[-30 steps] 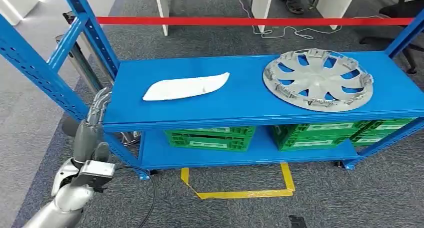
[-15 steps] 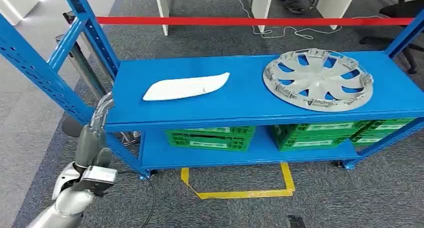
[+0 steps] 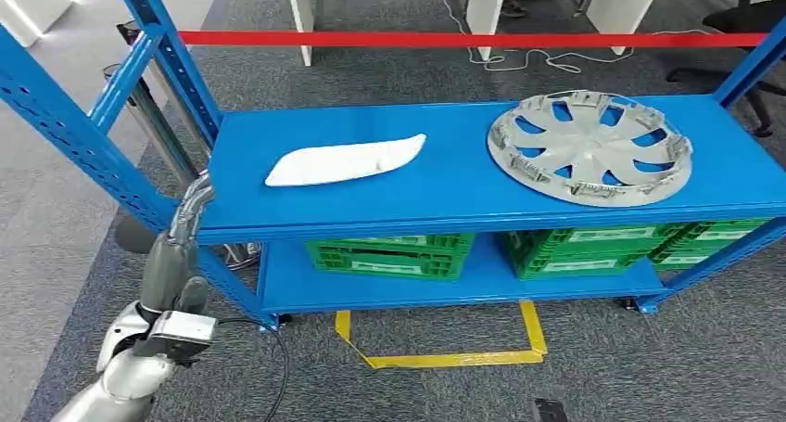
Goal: Take the parts from the cabinet and place them on the table.
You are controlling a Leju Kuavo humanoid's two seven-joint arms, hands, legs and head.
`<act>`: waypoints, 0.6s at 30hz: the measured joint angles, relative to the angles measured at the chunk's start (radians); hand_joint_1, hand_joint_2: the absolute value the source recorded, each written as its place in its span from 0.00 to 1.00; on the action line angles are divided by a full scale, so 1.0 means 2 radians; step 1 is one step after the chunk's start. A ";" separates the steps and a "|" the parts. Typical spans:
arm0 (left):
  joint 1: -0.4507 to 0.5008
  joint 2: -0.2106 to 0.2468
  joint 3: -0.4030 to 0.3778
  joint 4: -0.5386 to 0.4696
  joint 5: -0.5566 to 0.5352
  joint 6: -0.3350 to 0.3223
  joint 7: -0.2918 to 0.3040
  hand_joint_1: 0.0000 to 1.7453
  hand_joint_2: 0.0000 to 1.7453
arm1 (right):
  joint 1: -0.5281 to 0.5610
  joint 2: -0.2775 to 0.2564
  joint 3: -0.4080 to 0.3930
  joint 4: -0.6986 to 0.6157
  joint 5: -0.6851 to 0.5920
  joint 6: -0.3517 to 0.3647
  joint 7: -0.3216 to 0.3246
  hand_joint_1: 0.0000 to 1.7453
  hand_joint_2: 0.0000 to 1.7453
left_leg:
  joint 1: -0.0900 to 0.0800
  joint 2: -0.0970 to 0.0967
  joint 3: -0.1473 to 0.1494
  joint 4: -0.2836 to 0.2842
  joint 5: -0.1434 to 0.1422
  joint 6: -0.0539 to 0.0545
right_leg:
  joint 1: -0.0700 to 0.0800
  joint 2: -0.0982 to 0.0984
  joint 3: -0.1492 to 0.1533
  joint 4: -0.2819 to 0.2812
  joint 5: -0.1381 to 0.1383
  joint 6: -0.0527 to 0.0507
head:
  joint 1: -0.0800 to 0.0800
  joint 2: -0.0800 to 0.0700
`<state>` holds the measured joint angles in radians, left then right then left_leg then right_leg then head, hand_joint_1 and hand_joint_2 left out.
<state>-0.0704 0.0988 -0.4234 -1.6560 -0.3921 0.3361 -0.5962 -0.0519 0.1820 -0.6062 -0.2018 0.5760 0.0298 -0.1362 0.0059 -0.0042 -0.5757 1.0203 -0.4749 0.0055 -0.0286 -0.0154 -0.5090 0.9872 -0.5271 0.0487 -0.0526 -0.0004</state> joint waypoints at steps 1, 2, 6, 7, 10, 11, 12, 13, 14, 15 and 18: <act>-0.001 -0.001 0.000 0.000 0.000 -0.001 0.000 0.00 0.00 | 0.000 0.000 -0.001 0.000 0.000 0.000 0.001 0.00 0.00 | 0.000 0.000 0.000 0.000 0.000 0.000 | 0.000 0.000 0.000 0.000 0.000 0.000 | 0.000 0.000; -0.002 -0.001 0.000 0.000 0.000 -0.001 0.000 0.00 0.00 | 0.000 0.000 -0.001 0.000 0.002 0.000 0.004 0.00 0.00 | 0.000 0.000 0.000 0.000 0.000 0.000 | 0.000 0.000 0.000 0.000 0.000 0.000 | 0.000 0.000; -0.001 -0.002 0.001 0.000 0.003 0.007 -0.002 0.00 0.00 | 0.000 0.000 -0.002 0.000 0.010 -0.001 0.005 0.00 0.00 | 0.000 0.000 0.000 0.000 0.000 0.000 | 0.000 0.000 0.000 0.000 0.000 0.000 | 0.000 0.000; 0.001 -0.002 0.003 0.000 0.004 0.010 -0.005 0.00 0.00 | 0.000 0.000 -0.002 0.000 0.011 -0.003 0.000 0.00 0.00 | 0.000 0.000 0.000 0.000 0.000 0.000 | 0.000 0.000 0.000 0.000 0.000 0.000 | 0.000 0.000; 0.006 -0.002 0.007 0.000 0.005 0.012 -0.008 0.00 0.00 | 0.000 0.000 -0.002 0.000 0.013 -0.005 -0.004 0.00 0.00 | 0.000 0.000 0.000 0.000 0.000 0.000 | 0.000 0.000 0.000 0.000 0.000 0.000 | 0.000 0.000; 0.007 -0.002 0.008 0.000 0.005 0.012 -0.008 0.00 0.00 | 0.000 0.000 -0.002 0.000 0.013 -0.005 -0.005 0.00 0.00 | 0.000 0.000 0.000 0.000 0.000 0.000 | 0.000 0.000 0.000 0.000 0.000 0.000 | 0.000 0.000; 0.007 -0.002 0.009 0.000 0.005 0.012 -0.008 0.00 0.00 | 0.000 0.000 -0.002 0.000 0.013 -0.005 -0.005 0.00 0.00 | 0.000 0.000 0.000 0.000 0.000 0.000 | 0.000 0.000 0.000 0.000 0.000 0.000 | 0.000 0.000; 0.007 -0.004 0.010 0.000 0.005 0.012 -0.009 0.00 0.00 | 0.000 -0.001 -0.002 0.000 0.013 -0.006 -0.005 0.00 0.00 | 0.000 0.000 0.000 0.000 0.000 0.000 | 0.000 0.000 0.000 0.000 0.000 0.000 | 0.000 0.000; 0.007 -0.005 0.010 0.000 0.005 0.012 -0.009 0.00 0.00 | 0.000 -0.001 -0.002 0.000 0.013 -0.008 -0.004 0.00 0.00 | 0.000 0.000 0.000 0.000 0.000 0.000 | 0.000 0.000 0.000 0.000 0.000 0.000 | 0.000 0.000; 0.007 -0.005 0.011 0.000 0.005 0.013 -0.009 0.00 0.00 | 0.000 -0.002 -0.002 0.000 0.014 -0.009 -0.003 0.00 1.00 | 0.000 0.000 0.000 0.000 0.000 0.000 | 0.000 0.000 0.000 0.000 0.000 0.000 | 0.000 0.000; 0.008 -0.007 0.015 0.000 0.005 0.020 -0.009 0.00 0.00 | 0.000 -0.005 -0.002 0.000 0.023 -0.026 -0.009 0.00 1.00 | 0.000 0.000 0.000 0.000 0.000 0.000 | 0.000 0.000 0.000 0.000 0.000 0.000 | 0.000 0.000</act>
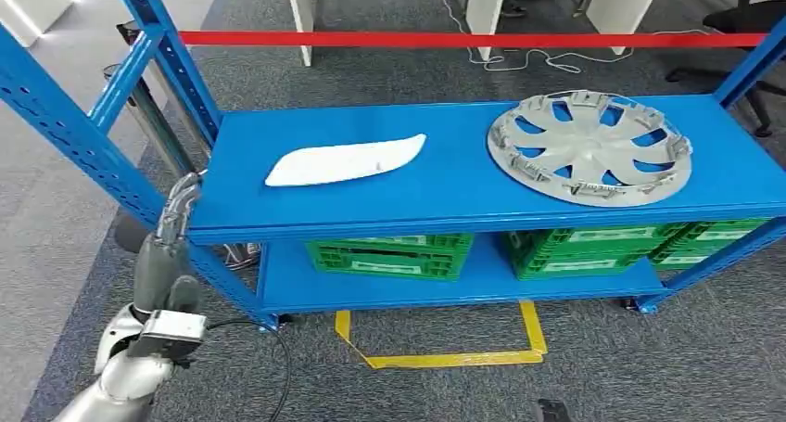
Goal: Take the parts from the cabinet and place them on the table.
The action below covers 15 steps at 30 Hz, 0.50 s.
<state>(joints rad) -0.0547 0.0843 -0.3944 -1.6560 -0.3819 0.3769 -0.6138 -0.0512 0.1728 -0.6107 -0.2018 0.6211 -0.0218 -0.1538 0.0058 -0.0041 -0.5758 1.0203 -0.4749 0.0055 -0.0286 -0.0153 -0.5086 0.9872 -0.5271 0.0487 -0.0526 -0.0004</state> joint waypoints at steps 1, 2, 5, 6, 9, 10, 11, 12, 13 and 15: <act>0.001 -0.001 0.002 0.000 0.000 0.003 0.000 0.00 0.00 | 0.000 0.000 0.000 0.000 0.006 -0.015 -0.008 0.00 1.00 | 0.000 0.000 0.000 0.000 0.000 0.000 | 0.000 0.000 0.000 0.000 0.000 0.000 | 0.000 0.000; 0.002 -0.002 0.003 0.000 0.000 0.005 0.000 0.00 0.00 | 0.000 0.000 0.000 0.000 0.010 -0.027 -0.013 0.00 1.00 | 0.000 0.000 0.000 0.000 0.000 0.000 | 0.000 0.000 0.000 0.000 0.000 0.000 | 0.000 0.000; 0.012 -0.002 0.009 -0.001 -0.005 0.014 0.000 0.00 0.00 | 0.000 -0.001 0.000 0.000 0.016 -0.061 -0.031 0.00 1.00 | 0.000 0.000 0.000 0.000 0.000 0.000 | 0.000 0.000 0.000 0.000 0.000 0.000 | 0.000 0.000; 0.017 -0.002 0.011 -0.003 -0.008 0.017 0.000 0.00 0.00 | 0.000 -0.001 0.001 0.000 0.023 -0.075 -0.037 0.00 1.00 | 0.000 0.000 0.000 0.000 0.000 0.000 | 0.000 0.000 0.000 0.000 0.000 0.000 | 0.000 0.000; 0.032 -0.001 0.019 -0.012 -0.015 0.021 0.000 0.00 0.00 | -0.001 -0.001 0.007 0.000 0.031 -0.097 -0.056 0.00 1.00 | -0.001 0.000 0.000 0.002 -0.001 0.001 | -0.001 0.000 0.000 -0.001 0.000 0.001 | 0.000 0.000; 0.037 -0.001 0.022 -0.015 -0.019 0.022 0.000 0.00 0.00 | -0.002 -0.001 0.005 0.000 0.013 -0.099 -0.060 0.00 1.00 | -0.002 0.000 0.000 0.002 -0.001 0.001 | -0.002 0.000 0.000 -0.001 0.000 0.001 | 0.000 0.000; 0.042 -0.001 0.025 -0.018 -0.021 0.023 0.000 0.00 0.00 | -0.004 0.000 -0.001 0.000 -0.005 -0.095 -0.059 0.00 1.00 | -0.002 0.000 0.000 0.002 -0.002 0.002 | -0.002 0.000 0.000 -0.001 0.001 0.001 | 0.000 0.000; 0.046 -0.001 0.028 -0.020 -0.023 0.023 0.000 0.00 0.00 | -0.005 0.001 -0.009 0.000 -0.021 -0.089 -0.058 0.00 1.00 | -0.002 0.000 0.000 0.003 -0.002 0.003 | -0.003 0.000 0.000 -0.001 0.000 0.002 | 0.000 0.000; 0.048 -0.001 0.029 -0.022 -0.023 0.023 0.002 0.00 0.00 | -0.005 0.001 -0.015 0.000 -0.020 -0.089 -0.056 0.00 1.00 | -0.003 0.000 -0.001 0.004 -0.003 0.004 | -0.003 0.000 0.000 -0.001 0.000 0.002 | 0.000 0.000; 0.050 0.001 0.032 -0.023 -0.024 0.021 0.003 0.00 0.00 | -0.005 0.002 -0.016 0.000 -0.010 -0.088 -0.055 0.00 1.00 | -0.005 0.000 -0.002 0.005 -0.004 0.007 | -0.004 0.000 0.001 -0.002 0.001 0.006 | 0.000 0.000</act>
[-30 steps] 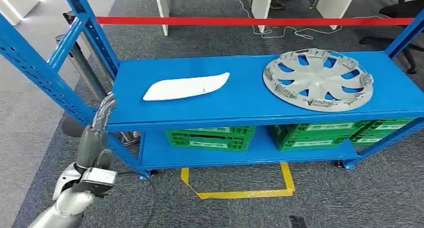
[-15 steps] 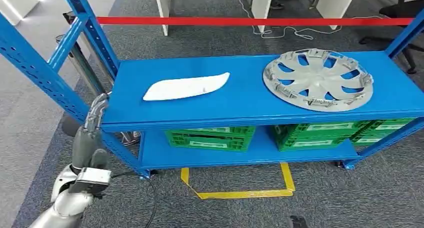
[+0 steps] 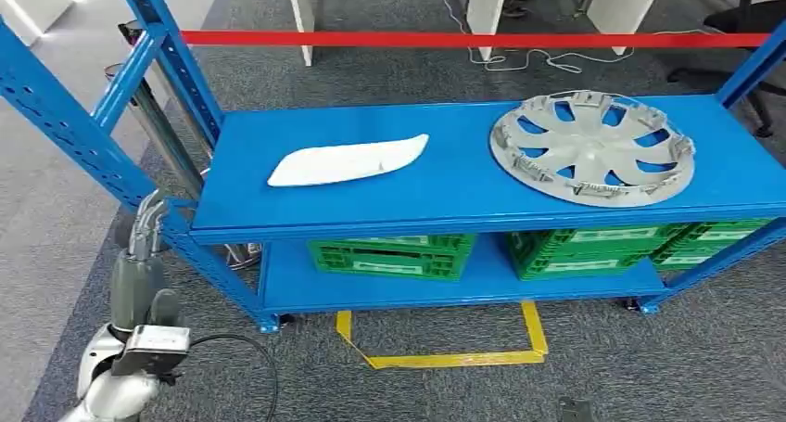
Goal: Take the parts from the cabinet and place them on the table.
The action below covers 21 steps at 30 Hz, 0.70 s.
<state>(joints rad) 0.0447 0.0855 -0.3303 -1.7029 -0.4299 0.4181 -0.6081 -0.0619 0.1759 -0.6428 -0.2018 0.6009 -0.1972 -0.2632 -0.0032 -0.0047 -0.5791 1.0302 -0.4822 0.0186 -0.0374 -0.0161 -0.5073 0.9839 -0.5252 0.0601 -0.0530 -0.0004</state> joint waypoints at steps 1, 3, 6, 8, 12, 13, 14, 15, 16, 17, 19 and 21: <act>0.000 0.002 0.002 0.000 0.000 -0.002 0.000 0.00 0.00 | 0.000 0.000 0.000 0.000 0.001 0.006 0.001 0.00 1.00 | -0.001 0.000 0.000 0.000 0.000 0.002 | 0.000 0.000 0.001 -0.003 0.001 0.002 | 0.000 0.000; 0.000 0.002 0.003 -0.003 0.000 -0.005 0.000 0.00 0.00 | -0.001 0.002 -0.002 0.000 0.001 0.014 0.007 0.00 1.00 | 0.003 0.002 0.008 -0.016 0.007 0.010 | -0.001 0.001 -0.001 0.001 -0.006 0.004 | 0.000 0.000; -0.004 0.002 0.005 -0.004 0.001 -0.007 -0.001 0.00 0.00 | -0.001 0.002 -0.003 0.000 0.005 0.019 0.015 0.00 1.00 | 0.002 0.001 0.007 -0.017 0.008 0.014 | 0.001 0.006 -0.056 0.109 -0.056 0.002 | 0.004 0.000; -0.003 0.002 0.005 -0.004 0.001 -0.008 -0.001 0.00 0.00 | 0.002 0.002 -0.003 0.000 0.005 0.019 0.017 0.00 1.00 | 0.000 0.000 0.008 -0.017 0.008 0.014 | 0.003 0.007 -0.088 0.161 -0.066 0.001 | 0.005 0.000; -0.005 0.002 0.005 -0.004 0.001 -0.008 -0.001 0.00 0.00 | 0.002 0.002 -0.005 0.000 0.006 0.019 0.017 0.00 1.00 | 0.000 -0.002 0.013 -0.014 0.002 0.008 | 0.004 0.007 -0.035 0.025 0.022 -0.007 | 0.005 0.000; -0.005 0.002 0.005 -0.004 0.001 -0.008 -0.001 0.00 0.00 | 0.001 0.002 -0.005 0.000 0.006 0.020 0.017 0.00 1.00 | -0.004 -0.002 0.010 -0.011 0.000 0.005 | 0.007 0.008 -0.027 0.015 0.012 -0.007 | 0.005 0.000; -0.005 0.002 0.005 -0.004 0.001 -0.008 -0.001 0.00 0.00 | 0.000 0.002 -0.005 0.000 0.006 0.020 0.017 0.00 1.00 | -0.004 -0.003 0.007 -0.008 0.000 0.002 | 0.006 0.008 -0.025 0.012 0.013 -0.010 | 0.003 0.000; -0.005 0.002 0.005 -0.004 0.001 -0.008 -0.001 0.00 0.00 | 0.001 0.002 -0.006 0.000 0.006 0.020 0.018 0.00 1.00 | -0.003 -0.003 0.007 -0.008 0.002 0.000 | 0.008 0.008 -0.026 0.013 0.013 -0.011 | 0.003 0.000; -0.005 0.002 0.005 -0.004 0.001 -0.008 -0.001 0.00 0.00 | 0.002 0.002 -0.006 0.000 0.006 0.020 0.018 0.00 1.00 | -0.001 -0.003 0.007 -0.009 0.002 -0.001 | 0.009 0.009 -0.027 0.013 0.013 -0.013 | 0.004 0.000; -0.005 0.002 0.005 -0.004 0.001 -0.008 -0.001 0.00 0.00 | 0.002 0.002 -0.006 0.000 0.006 0.020 0.019 0.00 1.00 | -0.001 -0.003 0.007 -0.008 0.001 -0.004 | 0.008 0.009 -0.026 0.012 0.014 -0.016 | 0.003 0.000; -0.008 0.002 0.005 -0.004 0.001 -0.009 -0.001 0.00 0.00 | 0.000 0.002 -0.007 0.000 0.005 0.021 0.018 0.00 1.00 | 0.000 -0.001 -0.001 0.014 -0.017 -0.011 | 0.005 0.007 -0.024 0.010 0.015 -0.022 | 0.001 0.000; -0.011 0.002 0.005 -0.004 0.001 -0.014 -0.001 0.00 0.00 | -0.002 0.002 -0.007 0.000 0.005 0.022 0.021 0.00 1.00 | 0.004 -0.001 -0.036 0.090 -0.054 -0.017 | 0.005 0.007 -0.024 0.010 0.014 -0.024 | 0.001 0.000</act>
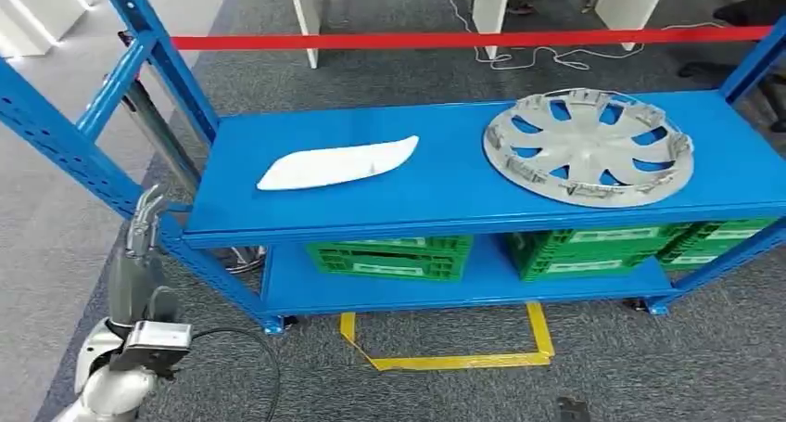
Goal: Take the parts from the cabinet and place them on the table.
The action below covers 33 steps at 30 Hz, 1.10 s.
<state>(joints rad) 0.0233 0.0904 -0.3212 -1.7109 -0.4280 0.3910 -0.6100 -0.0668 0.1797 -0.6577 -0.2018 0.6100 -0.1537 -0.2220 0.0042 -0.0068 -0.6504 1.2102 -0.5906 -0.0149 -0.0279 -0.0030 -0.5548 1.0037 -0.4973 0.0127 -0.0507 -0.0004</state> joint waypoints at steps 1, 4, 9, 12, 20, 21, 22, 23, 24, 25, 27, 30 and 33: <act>0.000 0.000 0.000 0.000 0.000 -0.002 0.000 0.00 0.00 | -0.001 0.000 0.000 0.000 -0.001 0.000 0.003 0.00 1.00 | 0.001 0.000 -0.020 0.040 -0.014 -0.002 | 0.000 0.000 0.000 0.000 0.000 0.000 | 0.000 0.000; -0.005 0.000 -0.001 0.002 0.000 -0.006 0.001 0.00 0.00 | -0.001 0.000 -0.002 0.000 -0.002 0.002 0.021 0.00 0.00 | 0.005 0.000 -0.016 0.026 0.016 -0.003 | 0.000 0.000 0.002 0.000 -0.001 0.000 | 0.000 0.000; -0.021 0.000 -0.005 0.004 0.001 -0.014 0.002 0.00 0.00 | -0.001 0.001 -0.009 0.000 -0.009 0.014 0.071 0.00 0.00 | 0.002 0.001 0.034 -0.092 0.058 0.004 | 0.003 0.000 0.001 0.001 -0.003 0.012 | 0.001 0.000; -0.028 0.000 -0.008 0.007 0.003 -0.017 0.002 0.00 0.00 | 0.000 0.002 -0.012 0.000 -0.009 0.019 0.084 0.00 0.00 | 0.004 0.001 0.036 -0.099 0.061 0.016 | -0.001 0.001 -0.002 -0.006 -0.003 0.020 | 0.000 0.000; -0.039 0.000 -0.025 0.017 0.008 -0.032 0.007 0.00 0.00 | 0.001 0.002 -0.022 0.000 -0.015 0.020 0.093 0.00 0.00 | -0.005 0.001 0.041 -0.100 0.059 0.027 | 0.005 0.001 -0.064 0.100 -0.018 0.013 | 0.004 0.000; -0.039 0.000 -0.027 0.017 0.008 -0.033 0.008 0.00 0.00 | 0.000 0.002 -0.023 0.000 -0.015 0.020 0.093 0.00 0.00 | -0.006 0.000 0.043 -0.100 0.057 0.027 | 0.008 0.001 -0.041 0.051 0.006 0.009 | 0.003 0.000; -0.040 0.000 -0.029 0.018 0.008 -0.034 0.009 0.00 0.00 | 0.000 0.002 -0.024 0.000 -0.014 0.020 0.094 0.00 0.00 | -0.006 0.000 0.043 -0.100 0.056 0.027 | 0.010 0.001 -0.026 0.015 0.016 0.004 | 0.004 0.000; -0.041 0.000 -0.031 0.019 0.008 -0.035 0.009 0.00 0.00 | -0.001 0.002 -0.024 0.000 -0.014 0.020 0.096 0.00 0.00 | -0.010 0.000 0.041 -0.097 0.054 0.023 | 0.010 0.000 -0.015 0.005 0.009 0.003 | 0.003 0.000; -0.043 0.000 -0.032 0.019 0.007 -0.037 0.010 0.00 0.00 | -0.001 0.003 -0.025 0.000 -0.014 0.020 0.099 0.00 0.00 | -0.009 0.000 0.040 -0.097 0.054 0.021 | 0.010 0.001 -0.016 0.003 0.009 0.004 | 0.002 0.000; -0.043 0.000 -0.035 0.020 0.007 -0.038 0.010 0.00 0.00 | 0.000 0.004 -0.025 0.000 -0.014 0.020 0.099 0.00 0.00 | -0.008 0.000 0.040 -0.098 0.054 0.020 | 0.012 0.001 -0.016 0.003 0.008 0.003 | 0.003 0.000; -0.046 0.000 -0.039 0.022 0.007 -0.039 0.011 0.00 0.00 | 0.001 0.005 -0.026 0.000 -0.014 0.020 0.101 0.00 0.00 | -0.008 0.000 0.042 -0.097 0.051 0.014 | 0.008 0.001 -0.013 -0.001 0.009 0.000 | 0.003 0.000; -0.052 0.001 -0.042 0.024 0.007 -0.039 0.014 0.00 0.00 | 0.001 0.007 -0.027 0.000 -0.013 0.019 0.105 0.00 0.00 | -0.004 0.001 0.012 -0.029 0.014 0.003 | 0.007 0.000 -0.007 -0.002 0.007 -0.006 | -0.001 0.000; -0.051 0.001 -0.047 0.029 0.007 -0.041 0.019 0.00 0.00 | 0.001 0.007 -0.028 0.000 -0.014 0.020 0.106 0.00 0.00 | 0.002 0.001 -0.036 0.059 -0.010 -0.001 | 0.007 0.001 -0.002 -0.002 0.003 -0.007 | -0.001 0.000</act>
<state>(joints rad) -0.0795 0.0931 -0.4150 -1.6526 -0.4135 0.3086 -0.5714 -0.0644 0.1934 -0.7141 -0.2010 0.5825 -0.1141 -0.0092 0.0074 -0.0042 -0.7225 1.3280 -0.6107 -0.0177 -0.0143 -0.0019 -0.5593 0.9997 -0.4916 -0.0012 -0.0530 -0.0004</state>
